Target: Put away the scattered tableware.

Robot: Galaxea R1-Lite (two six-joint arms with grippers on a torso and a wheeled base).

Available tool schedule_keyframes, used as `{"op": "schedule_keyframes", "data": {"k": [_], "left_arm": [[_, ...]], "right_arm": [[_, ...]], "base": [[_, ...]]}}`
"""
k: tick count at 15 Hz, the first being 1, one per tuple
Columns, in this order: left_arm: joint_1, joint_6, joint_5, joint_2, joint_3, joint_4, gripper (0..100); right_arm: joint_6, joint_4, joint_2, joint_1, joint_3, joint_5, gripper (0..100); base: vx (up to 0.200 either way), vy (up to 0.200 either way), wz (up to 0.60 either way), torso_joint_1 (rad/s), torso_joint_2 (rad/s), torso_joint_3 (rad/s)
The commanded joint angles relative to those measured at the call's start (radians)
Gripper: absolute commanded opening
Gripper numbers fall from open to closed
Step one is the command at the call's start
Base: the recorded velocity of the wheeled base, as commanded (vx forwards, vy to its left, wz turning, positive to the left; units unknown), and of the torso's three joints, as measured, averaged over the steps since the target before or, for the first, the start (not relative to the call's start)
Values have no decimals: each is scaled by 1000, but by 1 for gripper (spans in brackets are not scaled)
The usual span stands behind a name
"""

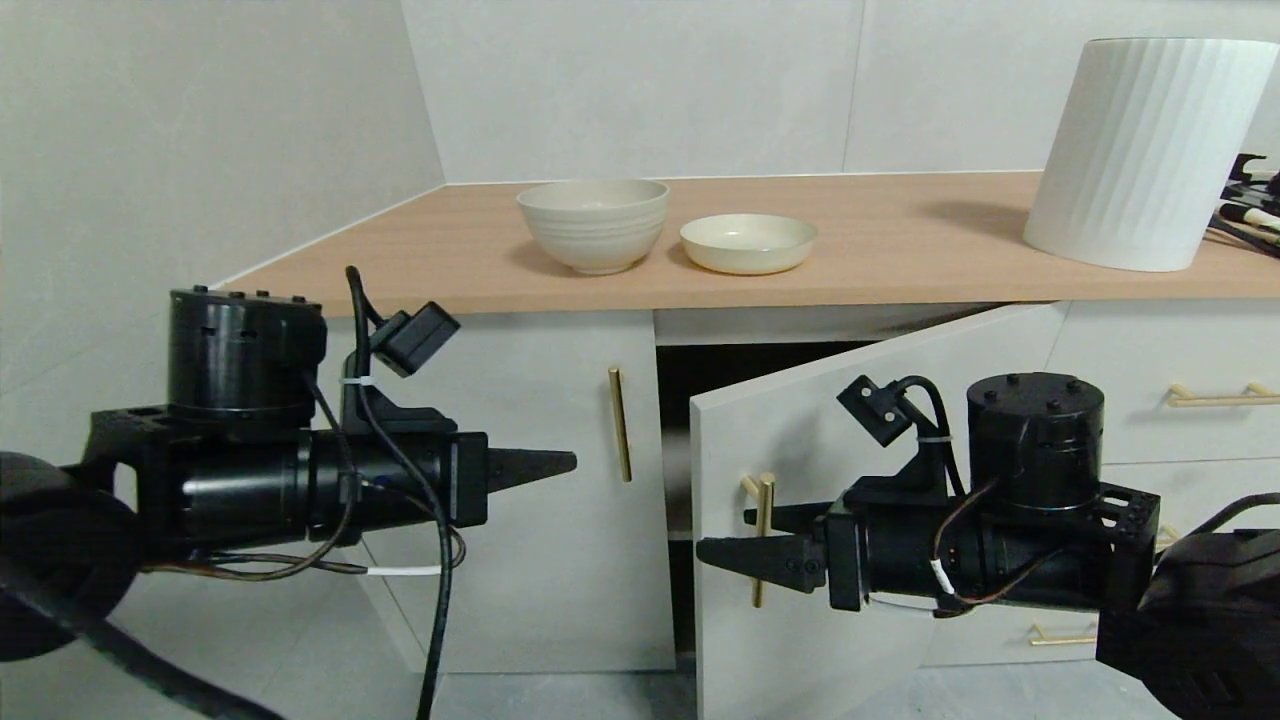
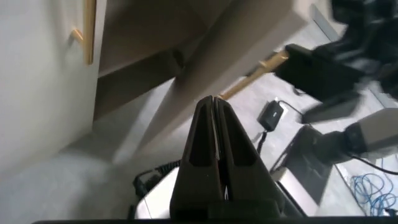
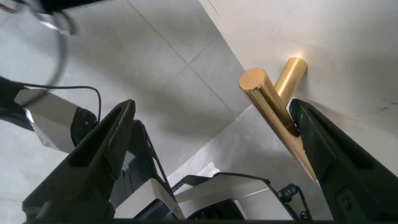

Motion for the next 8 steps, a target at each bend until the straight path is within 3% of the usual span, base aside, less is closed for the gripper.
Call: {"op": "schedule_keyframes", "data": {"k": [1, 3, 6, 8], "left_arm": [[-53, -4, 18, 116, 67, -112, 0], [-82, -8, 43, 248, 74, -252, 0], [-109, -10, 150, 381, 80, -448, 0], [-145, -13, 184, 418, 85, -556, 0]], "right_arm": [[0, 0, -3, 0, 0, 1, 100], [0, 0, -1, 0, 1, 1, 100], [0, 0, 0, 0, 1, 1, 100], [0, 0, 2, 0, 1, 1, 100]], "base": [[0, 0, 0, 0, 0, 0], [0, 0, 0, 0, 0, 0], [0, 0, 0, 0, 0, 0], [0, 0, 0, 0, 0, 0]]}}
